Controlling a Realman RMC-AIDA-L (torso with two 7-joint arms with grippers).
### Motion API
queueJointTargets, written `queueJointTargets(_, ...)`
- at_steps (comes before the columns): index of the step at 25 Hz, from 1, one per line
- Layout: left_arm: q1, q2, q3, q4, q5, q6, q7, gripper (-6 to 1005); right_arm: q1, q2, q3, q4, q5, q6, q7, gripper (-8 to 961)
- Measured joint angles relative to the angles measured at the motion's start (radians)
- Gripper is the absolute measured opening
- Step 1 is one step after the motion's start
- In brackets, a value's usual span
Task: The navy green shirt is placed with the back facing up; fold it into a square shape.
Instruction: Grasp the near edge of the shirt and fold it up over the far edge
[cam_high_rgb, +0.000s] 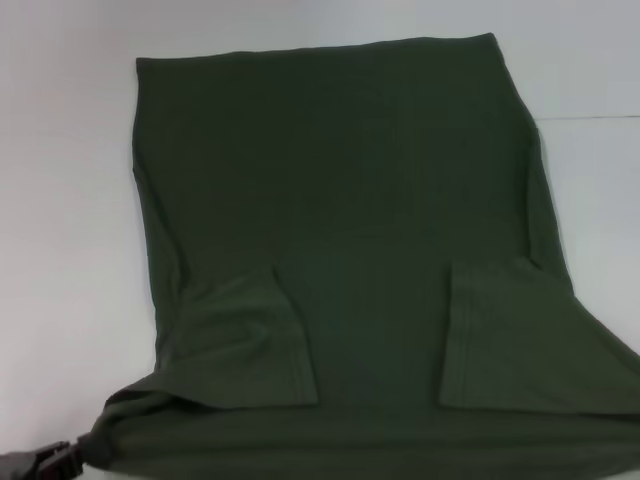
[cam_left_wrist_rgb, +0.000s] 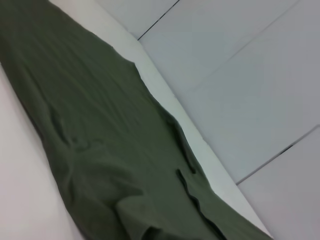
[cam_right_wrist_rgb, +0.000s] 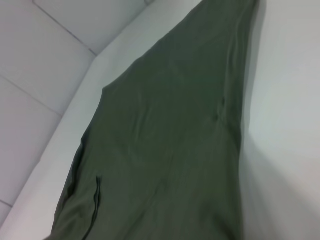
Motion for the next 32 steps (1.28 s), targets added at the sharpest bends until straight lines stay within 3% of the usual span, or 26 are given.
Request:
queueJointTargets(6,-0.098,0.023,-0.016,-0.018,-0.006,-0.038,-0.029,41,0.082,-0.003,0.066,0.001,0.004,-0.003,0.008,52)
queueJointTargets(11,-0.22,0.07,-0.025,-0.078,-0.006,-0.118,-0.053,41,0.202,-0.012,0.096,0.022,0.005,0.053,0.013,60)
queueJointTargets(14,-0.309,0.11,-0.026,-0.139,-0.007,-0.22,-0.058,41,0.283,-0.023,0.1,0.043,0.007,0.106,0.024,64)
queueJointTargets(17,-0.391,0.139,-0.024,-0.178,-0.01,-0.332,-0.059,40,0.397,-0.042,0.097,0.093,0.008,0.211,0.028,68)
queueJointTargets(20,-0.45,0.157,-0.017,-0.2,-0.017,-0.419,-0.059,40,0.444,-0.048,0.094,0.114,0.008,0.268,0.027,72)
queueJointTargets(26,-0.559,0.17,-0.003,-0.256,-0.023,-0.645,-0.033,40,0.561,-0.037,0.086,0.141,0.011,0.479,0.007,81)
queueJointTargets(32,-0.626,0.16,0.001,-0.317,-0.048,-0.845,0.062,40,0.64,-0.027,0.077,0.223,0.041,0.67,-0.07,90)
